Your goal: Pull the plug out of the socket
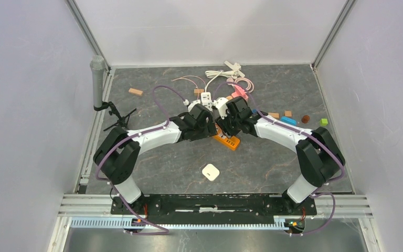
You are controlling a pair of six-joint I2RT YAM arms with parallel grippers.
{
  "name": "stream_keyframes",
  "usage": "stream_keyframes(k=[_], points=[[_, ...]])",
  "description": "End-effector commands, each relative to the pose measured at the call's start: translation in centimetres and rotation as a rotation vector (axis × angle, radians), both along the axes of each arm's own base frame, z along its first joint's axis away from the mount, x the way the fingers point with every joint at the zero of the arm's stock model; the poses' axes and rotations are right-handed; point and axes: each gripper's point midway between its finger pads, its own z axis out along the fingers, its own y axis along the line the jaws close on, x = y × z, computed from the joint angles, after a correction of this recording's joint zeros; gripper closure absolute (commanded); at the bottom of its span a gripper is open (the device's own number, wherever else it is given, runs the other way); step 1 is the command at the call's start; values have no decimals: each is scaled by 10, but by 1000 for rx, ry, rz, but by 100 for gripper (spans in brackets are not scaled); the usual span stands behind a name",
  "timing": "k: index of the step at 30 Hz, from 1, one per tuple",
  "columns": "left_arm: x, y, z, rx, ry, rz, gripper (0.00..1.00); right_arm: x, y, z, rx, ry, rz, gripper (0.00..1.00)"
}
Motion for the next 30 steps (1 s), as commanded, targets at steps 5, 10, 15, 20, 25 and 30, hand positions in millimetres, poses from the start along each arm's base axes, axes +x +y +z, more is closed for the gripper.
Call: stream_keyframes(k=[5, 10, 15, 20, 25, 30], points=[[25, -15, 2, -112, -44, 78, 30, 4, 17, 23, 114, -65, 37, 56], [36, -17, -3, -171, -24, 104, 35, 6, 23, 22, 130, -74, 58, 58], [38, -15, -25, -150, 22, 124, 39, 7, 24, 26, 152, -90, 48, 79], [32, -24, -43, -142, 56, 40, 48, 6, 23, 33, 170, -112, 43, 100], [24, -11, -63, -84, 94, 71, 51, 5, 22, 38, 186, -123, 29, 100], [9, 8, -83, 11, 155, 107, 53, 7, 23, 53, 235, -157, 2, 100]])
